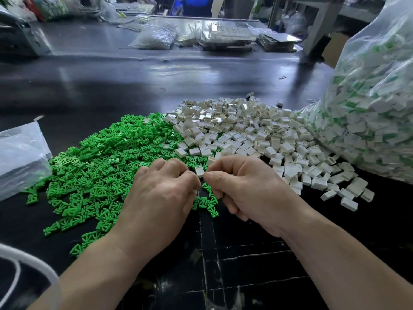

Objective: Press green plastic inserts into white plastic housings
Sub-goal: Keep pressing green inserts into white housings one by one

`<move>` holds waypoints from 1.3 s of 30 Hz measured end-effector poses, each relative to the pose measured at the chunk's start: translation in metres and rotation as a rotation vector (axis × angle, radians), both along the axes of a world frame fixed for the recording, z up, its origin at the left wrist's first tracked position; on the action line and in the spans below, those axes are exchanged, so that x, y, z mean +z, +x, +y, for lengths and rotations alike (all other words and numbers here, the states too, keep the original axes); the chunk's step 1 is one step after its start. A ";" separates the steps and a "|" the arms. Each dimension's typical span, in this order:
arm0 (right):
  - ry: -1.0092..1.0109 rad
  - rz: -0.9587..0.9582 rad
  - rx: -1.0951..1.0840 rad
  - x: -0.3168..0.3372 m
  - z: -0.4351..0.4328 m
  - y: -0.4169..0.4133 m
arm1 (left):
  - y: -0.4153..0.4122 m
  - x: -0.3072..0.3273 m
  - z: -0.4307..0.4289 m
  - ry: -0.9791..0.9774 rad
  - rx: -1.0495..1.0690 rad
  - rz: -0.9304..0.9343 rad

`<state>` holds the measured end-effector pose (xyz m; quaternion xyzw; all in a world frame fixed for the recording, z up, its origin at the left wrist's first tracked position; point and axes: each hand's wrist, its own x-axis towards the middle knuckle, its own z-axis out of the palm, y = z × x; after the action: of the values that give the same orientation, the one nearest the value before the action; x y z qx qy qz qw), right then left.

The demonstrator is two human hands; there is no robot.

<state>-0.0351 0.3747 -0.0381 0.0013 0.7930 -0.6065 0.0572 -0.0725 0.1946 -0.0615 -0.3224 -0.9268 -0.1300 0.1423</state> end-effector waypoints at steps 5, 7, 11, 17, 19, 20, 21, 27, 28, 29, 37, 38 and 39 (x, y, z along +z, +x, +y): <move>0.009 -0.016 -0.002 0.000 -0.001 0.000 | 0.002 -0.001 -0.001 0.139 -0.021 0.000; -0.022 -0.026 -0.010 0.001 -0.001 0.000 | 0.004 0.002 -0.001 0.364 0.007 -0.120; -0.197 -0.110 0.033 0.003 -0.002 0.000 | 0.011 0.008 -0.001 0.722 -0.051 -0.343; -0.390 -0.211 0.148 0.009 -0.001 0.002 | 0.019 0.020 -0.006 0.790 -0.127 -0.495; -0.435 -0.246 0.155 0.011 0.001 0.003 | 0.021 0.022 -0.007 0.772 -0.178 -0.549; -0.442 -0.253 0.160 0.012 0.002 0.003 | 0.022 0.023 -0.008 0.753 -0.184 -0.531; -0.437 -0.252 0.169 0.013 0.002 0.003 | 0.022 0.023 -0.009 0.736 -0.178 -0.500; -0.440 -0.254 0.245 0.014 -0.002 0.006 | 0.024 0.023 -0.010 0.770 -0.247 -0.484; -0.444 -0.255 0.243 0.013 -0.003 0.006 | 0.023 0.023 -0.010 0.785 -0.271 -0.496; -0.447 -0.257 0.241 0.013 -0.003 0.006 | 0.023 0.023 -0.010 0.786 -0.280 -0.487; -0.429 -0.171 0.096 0.010 -0.002 0.004 | 0.022 0.021 -0.010 0.640 -0.079 -0.288; -0.451 -0.156 0.051 0.011 0.000 0.002 | 0.020 0.020 -0.012 0.589 -0.037 -0.282; -0.474 -0.144 0.008 0.012 0.003 0.001 | 0.017 0.017 -0.014 0.507 -0.002 -0.267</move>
<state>-0.0345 0.3773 -0.0263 0.0279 0.6222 -0.7739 0.1148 -0.0551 0.1805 -0.0441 -0.2576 -0.8748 -0.3992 0.0949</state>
